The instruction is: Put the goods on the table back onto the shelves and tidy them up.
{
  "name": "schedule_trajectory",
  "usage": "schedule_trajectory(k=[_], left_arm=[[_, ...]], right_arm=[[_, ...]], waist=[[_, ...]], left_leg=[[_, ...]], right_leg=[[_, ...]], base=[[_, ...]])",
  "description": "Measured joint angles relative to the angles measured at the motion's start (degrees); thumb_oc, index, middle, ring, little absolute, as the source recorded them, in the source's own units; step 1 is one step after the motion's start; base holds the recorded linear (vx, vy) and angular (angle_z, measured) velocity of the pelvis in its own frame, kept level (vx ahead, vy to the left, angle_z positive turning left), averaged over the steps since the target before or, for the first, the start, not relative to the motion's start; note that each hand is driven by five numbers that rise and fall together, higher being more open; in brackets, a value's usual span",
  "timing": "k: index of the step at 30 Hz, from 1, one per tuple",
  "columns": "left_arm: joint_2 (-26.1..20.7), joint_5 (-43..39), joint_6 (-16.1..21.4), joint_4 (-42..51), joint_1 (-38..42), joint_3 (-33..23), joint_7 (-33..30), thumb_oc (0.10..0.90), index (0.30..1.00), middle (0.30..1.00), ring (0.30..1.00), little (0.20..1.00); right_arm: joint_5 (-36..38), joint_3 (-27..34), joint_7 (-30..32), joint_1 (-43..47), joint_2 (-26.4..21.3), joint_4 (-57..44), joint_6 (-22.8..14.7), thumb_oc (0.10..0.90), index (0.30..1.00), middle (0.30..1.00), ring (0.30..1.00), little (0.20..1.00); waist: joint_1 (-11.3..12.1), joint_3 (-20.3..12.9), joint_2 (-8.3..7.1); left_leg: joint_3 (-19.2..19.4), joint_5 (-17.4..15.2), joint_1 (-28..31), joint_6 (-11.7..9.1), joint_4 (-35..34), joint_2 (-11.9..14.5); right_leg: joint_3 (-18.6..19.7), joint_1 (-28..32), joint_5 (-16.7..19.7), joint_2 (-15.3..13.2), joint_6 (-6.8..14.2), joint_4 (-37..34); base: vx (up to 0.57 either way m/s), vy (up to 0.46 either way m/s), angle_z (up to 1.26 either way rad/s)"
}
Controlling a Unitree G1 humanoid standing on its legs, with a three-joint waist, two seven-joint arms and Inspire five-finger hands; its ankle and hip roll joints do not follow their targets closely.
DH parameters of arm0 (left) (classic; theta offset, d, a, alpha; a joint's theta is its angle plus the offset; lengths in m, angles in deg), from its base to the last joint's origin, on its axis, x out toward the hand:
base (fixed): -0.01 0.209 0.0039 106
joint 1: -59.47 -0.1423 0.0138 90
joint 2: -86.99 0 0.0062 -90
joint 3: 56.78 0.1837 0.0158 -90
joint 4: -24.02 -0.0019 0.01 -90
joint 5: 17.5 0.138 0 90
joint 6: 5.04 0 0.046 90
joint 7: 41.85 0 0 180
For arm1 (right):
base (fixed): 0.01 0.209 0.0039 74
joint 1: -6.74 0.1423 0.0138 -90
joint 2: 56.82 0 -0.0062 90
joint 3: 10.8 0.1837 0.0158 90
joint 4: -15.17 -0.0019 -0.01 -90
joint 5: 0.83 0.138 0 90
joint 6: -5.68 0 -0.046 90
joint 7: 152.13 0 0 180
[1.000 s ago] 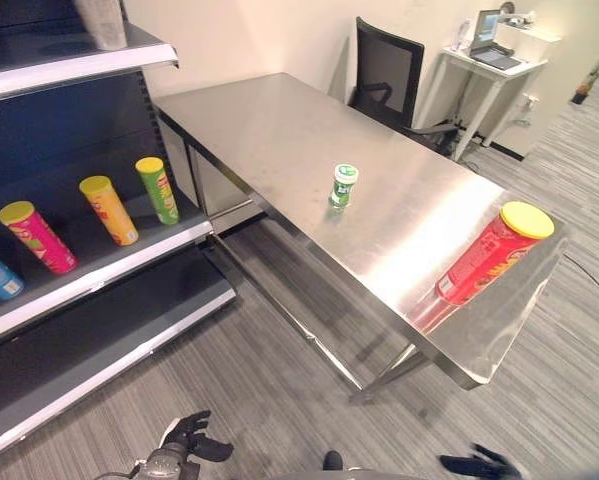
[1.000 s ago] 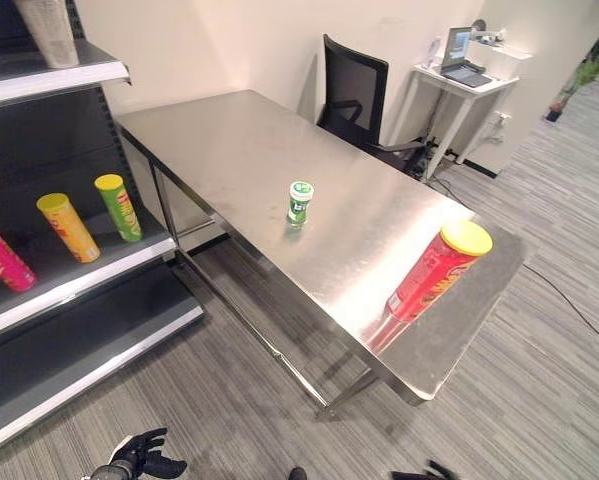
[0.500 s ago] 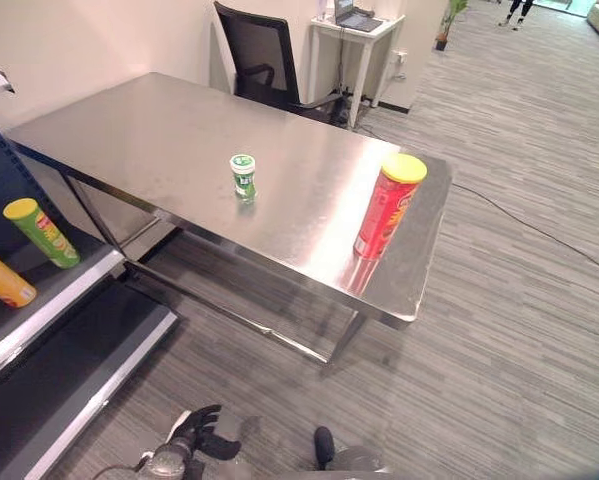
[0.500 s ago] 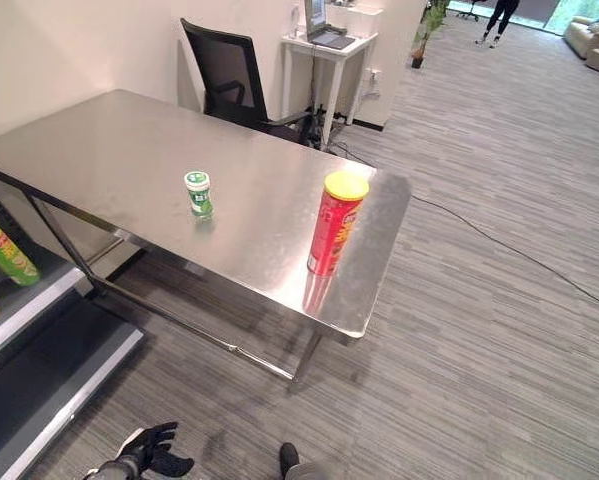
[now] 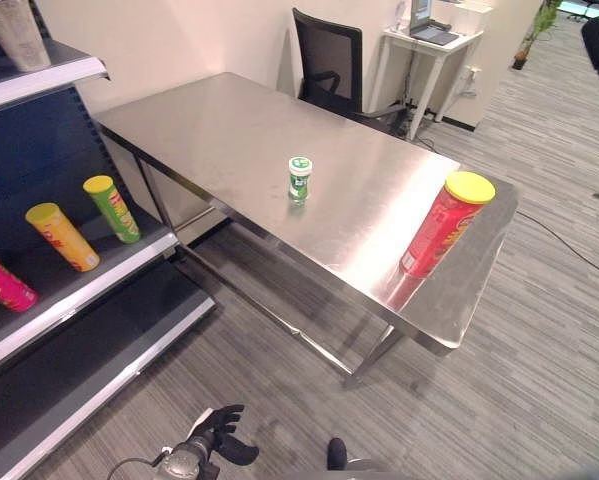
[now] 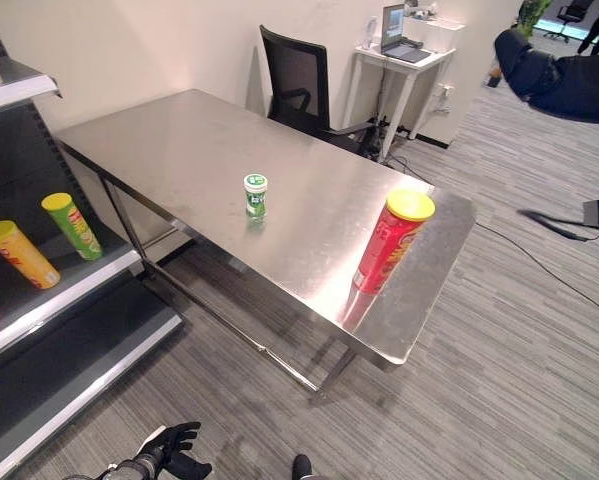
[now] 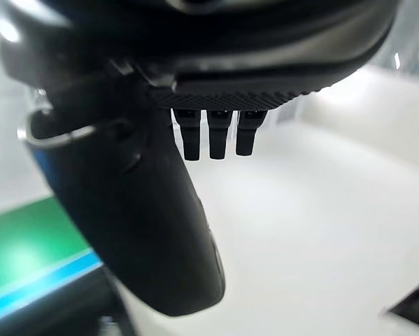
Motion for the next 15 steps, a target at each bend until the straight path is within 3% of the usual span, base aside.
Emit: schedule_trajectory(k=[5,9,13,15], left_arm=[[0.2,0.0,-0.2,-0.5,-1.1,0.0,0.0,0.8,0.9,0.9,0.9,0.9],[0.2,0.0,-0.1,-0.4,-1.5,-0.3,0.0,0.8,0.9,0.9,0.9,0.9],[0.1,0.1,-0.1,-0.5,-1.5,-0.2,0.1,0.8,0.9,0.9,0.9,0.9],[0.1,0.2,-0.1,-0.5,-1.6,-0.2,0.1,0.8,0.9,0.9,0.9,0.9]], right_arm=[[4.5,-4.8,-4.2,-1.0,2.7,-3.4,1.5,0.8,0.9,0.9,0.9,0.9],[4.4,-5.0,-7.3,-7.3,0.7,-7.0,3.3,0.8,0.9,0.9,0.9,0.9],[3.0,-5.2,-9.0,-9.3,-0.3,-7.3,5.8,0.8,0.9,0.9,0.9,0.9],[-1.3,-5.1,-9.1,-9.4,-0.9,-7.4,6.5,0.8,0.9,0.9,0.9,0.9]], waist=[[-0.1,0.0,0.1],[-0.2,0.0,0.01],[-0.9,0.1,-0.11],[-1.1,0.1,-0.17]], left_leg=[[-1.1,0.4,-0.6,0.4,-0.1,-0.5],[-1.8,0.6,-0.8,0.3,-0.1,-0.4],[-1.8,0.7,-1.0,0.3,-0.1,-0.3],[-1.6,0.7,-1.0,0.3,-0.1,-0.3]], right_leg=[[-1.0,0.0,0.0,-0.6,0.0,-0.2],[-1.7,0.2,-0.1,-0.6,0.0,-0.2],[-2.0,0.0,-0.1,-0.6,0.0,-0.2],[-1.9,-0.1,-0.1,-0.6,0.1,-0.2]], base=[[0.0,-0.007,0.12],[0.0,-0.012,0.08],[0.0,-0.003,0.02],[-0.01,-0.002,-0.04]])
